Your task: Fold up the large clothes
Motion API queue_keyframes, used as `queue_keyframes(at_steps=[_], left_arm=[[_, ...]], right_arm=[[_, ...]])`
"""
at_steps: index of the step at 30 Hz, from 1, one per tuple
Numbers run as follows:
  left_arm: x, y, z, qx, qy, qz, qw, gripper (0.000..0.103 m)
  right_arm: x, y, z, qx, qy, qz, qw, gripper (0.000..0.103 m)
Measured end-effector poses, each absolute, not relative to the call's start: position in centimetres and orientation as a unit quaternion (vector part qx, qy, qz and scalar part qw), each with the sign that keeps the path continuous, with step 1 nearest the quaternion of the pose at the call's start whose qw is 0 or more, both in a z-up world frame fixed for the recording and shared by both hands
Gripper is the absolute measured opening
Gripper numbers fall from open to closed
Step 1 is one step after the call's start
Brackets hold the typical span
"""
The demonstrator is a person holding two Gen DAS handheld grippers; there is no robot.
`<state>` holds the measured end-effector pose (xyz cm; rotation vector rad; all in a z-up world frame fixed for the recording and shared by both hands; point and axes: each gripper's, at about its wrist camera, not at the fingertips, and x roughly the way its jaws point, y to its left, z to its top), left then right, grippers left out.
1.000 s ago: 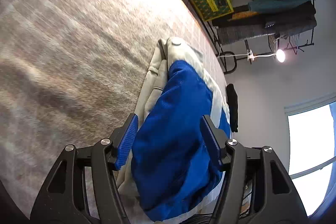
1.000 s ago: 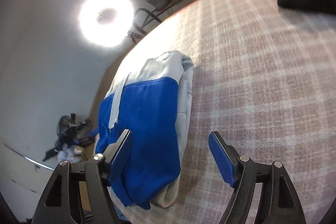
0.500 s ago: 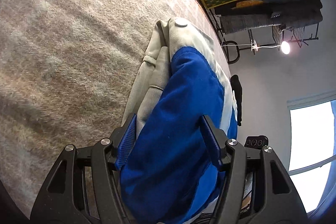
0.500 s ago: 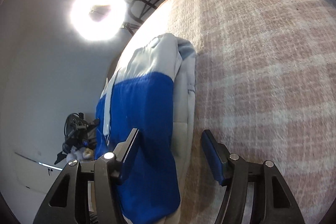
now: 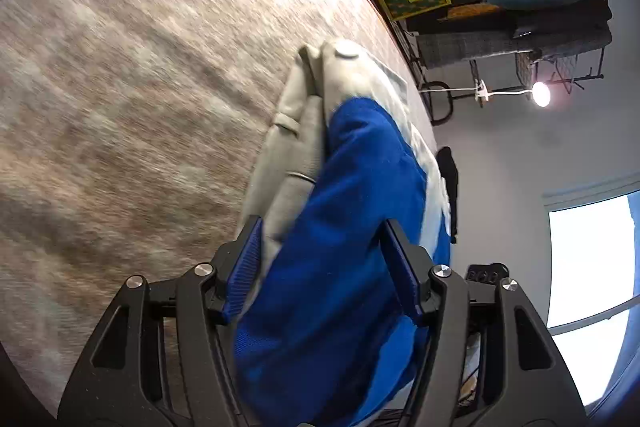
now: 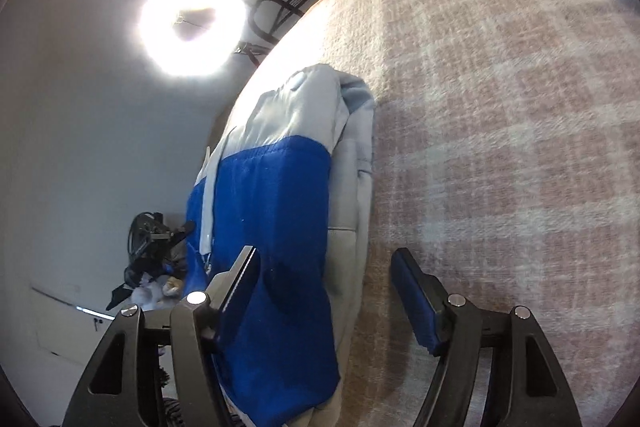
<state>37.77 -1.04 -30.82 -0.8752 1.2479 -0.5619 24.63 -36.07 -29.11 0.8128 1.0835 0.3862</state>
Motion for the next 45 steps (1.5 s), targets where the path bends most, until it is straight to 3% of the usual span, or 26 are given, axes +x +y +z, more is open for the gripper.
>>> queue_keyframes(at_steps=[1, 2, 5, 9, 13, 17, 32, 45], left_arm=[[37.8, -1.2, -30.7, -0.386, 0.556, -0.252, 0.691, 0.061], [37.8, -1.4, -30.6, -0.383, 0.555, -0.253, 0.694, 0.061], [37.9, -2.0, -30.8, -0.396, 0.551, -0.254, 0.689, 0.061], [37.9, -3.2, -30.2, -0.378, 0.551, -0.242, 0.703, 0.045], [37.7, -4.4, -28.6, -0.340, 0.545, -0.234, 0.730, 0.024], [36.8, -5.8, -26.2, -0.272, 0.530, -0.237, 0.767, 0.015], [32.7, -8.1, -19.8, -0.195, 0.482, -0.259, 0.814, 0.011], [30.0, -13.9, -18.3, -0.170, 0.477, -0.307, 0.806, 0.011]], right_arm=[[24.8, -35.8, -29.2, 0.375, 0.501, 0.185, 0.758, 0.069], [24.9, -35.5, -29.3, 0.377, 0.501, 0.192, 0.755, 0.060], [25.3, -34.4, -29.8, 0.381, 0.504, 0.202, 0.748, 0.058], [25.6, -34.2, -29.8, 0.393, 0.502, 0.196, 0.745, 0.057], [26.2, -32.6, -28.7, 0.362, 0.507, 0.175, 0.763, 0.039], [25.9, -31.6, -26.7, 0.316, 0.503, 0.165, 0.787, 0.030], [23.1, -25.8, -18.1, 0.173, 0.469, 0.163, 0.851, 0.022], [18.5, -29.9, -15.2, 0.142, 0.454, 0.127, 0.870, 0.021]])
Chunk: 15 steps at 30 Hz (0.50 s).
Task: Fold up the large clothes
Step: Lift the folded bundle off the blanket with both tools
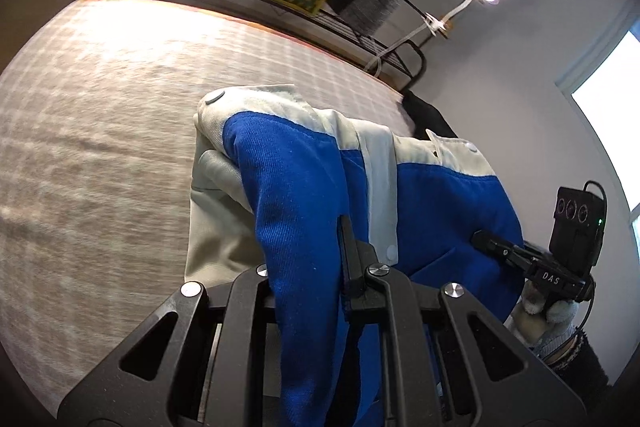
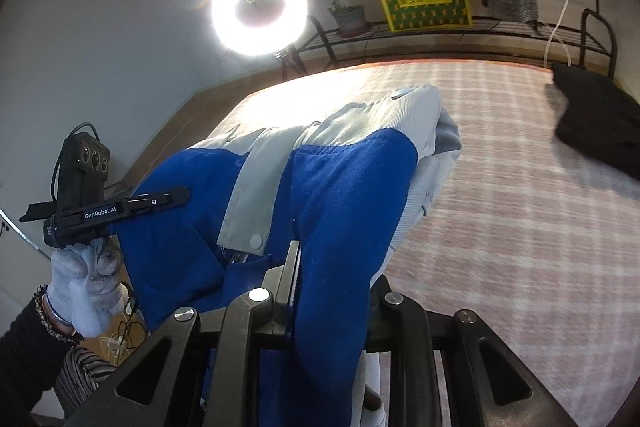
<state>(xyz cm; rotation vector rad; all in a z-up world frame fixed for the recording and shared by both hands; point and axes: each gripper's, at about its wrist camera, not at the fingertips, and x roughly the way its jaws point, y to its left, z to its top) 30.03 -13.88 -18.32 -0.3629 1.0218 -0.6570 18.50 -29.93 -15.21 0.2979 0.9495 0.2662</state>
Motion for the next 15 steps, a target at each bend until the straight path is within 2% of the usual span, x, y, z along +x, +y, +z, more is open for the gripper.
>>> queue_keyframes(at_steps=[15], left_arm=[[32.5, -30.1, -15.0, -0.138, 0.469, -0.394, 0.778, 0.011]], right_arm=[[14.1, -43.4, -12.1, 0.144, 0.446, 0.050, 0.882, 0.021]])
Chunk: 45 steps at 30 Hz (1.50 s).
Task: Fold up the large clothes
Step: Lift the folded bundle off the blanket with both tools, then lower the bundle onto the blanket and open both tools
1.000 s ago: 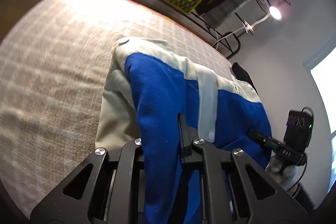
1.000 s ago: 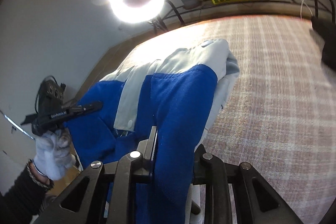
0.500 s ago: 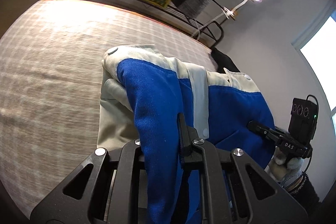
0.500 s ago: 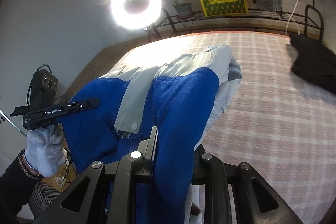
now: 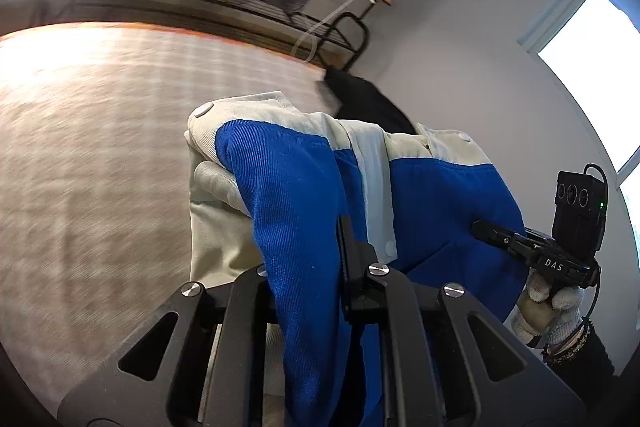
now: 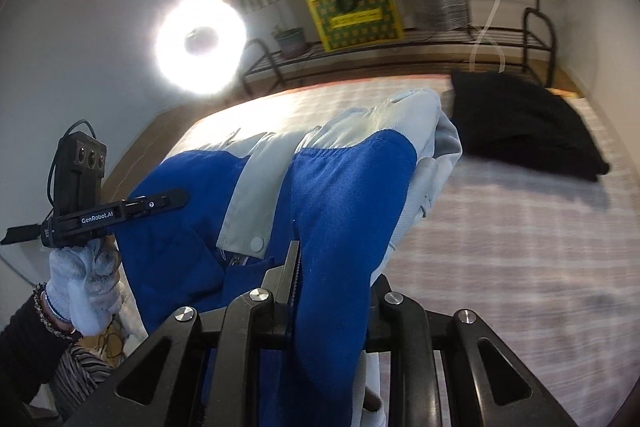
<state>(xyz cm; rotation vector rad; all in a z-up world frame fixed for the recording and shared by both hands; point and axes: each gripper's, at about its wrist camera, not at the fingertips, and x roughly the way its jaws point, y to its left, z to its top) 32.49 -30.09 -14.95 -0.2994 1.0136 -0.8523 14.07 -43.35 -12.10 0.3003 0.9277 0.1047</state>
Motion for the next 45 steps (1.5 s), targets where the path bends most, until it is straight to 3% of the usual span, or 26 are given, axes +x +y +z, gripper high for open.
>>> queue_keyframes(at_steps=[16, 31, 36, 42, 45], left_arm=[[38.2, -51.1, -12.7, -0.113, 0.428, -0.466, 0.766, 0.011], [45.8, -62.1, -12.0, -0.106, 0.370, -0.468, 0.796, 0.011], [47.9, -63.1, -14.5, -0.103, 0.375, -0.450, 0.804, 0.011], [49.4, -63.0, -19.7, -0.089, 0.409, -0.417, 0.806, 0.011], [50.2, -62.5, -20.8, -0.107, 0.422, -0.418, 0.797, 0.020]], right_arm=[[17.1, -61.0, -8.8, 0.121, 0.412, -0.044, 0.902, 0.021], [25.3, -71.3, -7.5, 0.101, 0.357, -0.079, 0.925, 0.020], [28.5, -73.5, -10.1, 0.110, 0.338, -0.070, 0.932, 0.020], [30.6, -76.6, -16.9, 0.142, 0.373, -0.099, 0.912, 0.021], [30.8, -78.9, -19.3, 0.167, 0.391, -0.143, 0.894, 0.035]])
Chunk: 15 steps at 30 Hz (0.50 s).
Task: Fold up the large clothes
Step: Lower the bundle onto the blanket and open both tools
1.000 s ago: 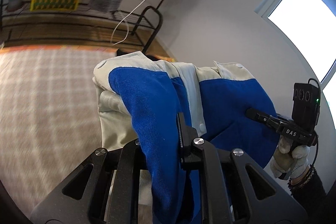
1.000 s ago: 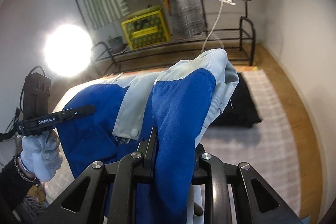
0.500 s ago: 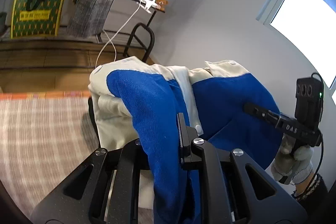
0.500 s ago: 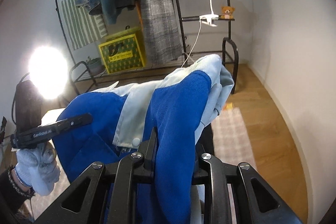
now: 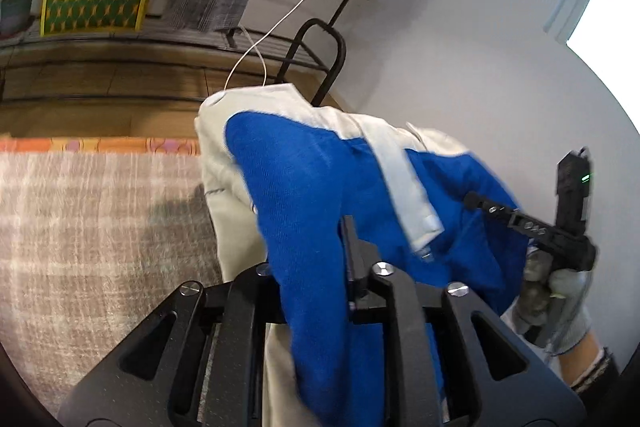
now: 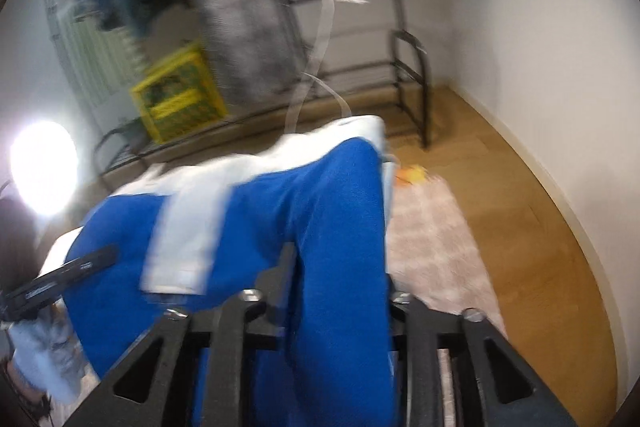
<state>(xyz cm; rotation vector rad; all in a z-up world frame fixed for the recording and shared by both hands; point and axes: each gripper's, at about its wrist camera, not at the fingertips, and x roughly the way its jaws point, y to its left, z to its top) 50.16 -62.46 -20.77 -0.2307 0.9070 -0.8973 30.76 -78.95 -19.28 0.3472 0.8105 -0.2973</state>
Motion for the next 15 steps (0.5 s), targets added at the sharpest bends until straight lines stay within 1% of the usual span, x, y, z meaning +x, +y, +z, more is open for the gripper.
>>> queue_keyframes(at_steps=[2, 3, 4, 5, 6, 7, 11, 15], left_arm=[[50.3, -62.2, -21.0, -0.110, 0.425, -0.414, 0.798, 0.026], [50.2, -62.0, -21.0, -0.113, 0.425, -0.411, 0.799, 0.032], [50.2, -61.6, -21.0, -0.118, 0.427, -0.406, 0.799, 0.035], [50.2, -61.1, -20.9, -0.124, 0.428, -0.403, 0.799, 0.039], [50.2, -60.7, -20.9, -0.131, 0.428, -0.403, 0.798, 0.040], [50.1, -60.3, -20.8, -0.126, 0.429, -0.402, 0.799, 0.042], [49.2, -59.9, -20.0, -0.083, 0.423, -0.391, 0.813, 0.043], [47.8, -58.5, -18.0, -0.081, 0.417, -0.388, 0.818, 0.042]], right_arm=[[31.0, -79.3, -20.3, 0.169, 0.404, -0.155, 0.886, 0.040], [31.2, -79.2, -20.7, 0.160, 0.410, -0.164, 0.883, 0.040], [31.4, -79.0, -21.0, 0.147, 0.418, -0.172, 0.880, 0.048], [31.6, -78.9, -21.2, 0.133, 0.425, -0.191, 0.875, 0.060], [31.6, -79.0, -21.2, 0.123, 0.427, -0.207, 0.872, 0.065], [31.4, -79.1, -21.0, 0.119, 0.426, -0.214, 0.871, 0.066], [29.8, -79.6, -19.5, 0.138, 0.404, -0.229, 0.875, 0.066], [28.2, -78.9, -17.2, 0.136, 0.386, -0.233, 0.882, 0.066]])
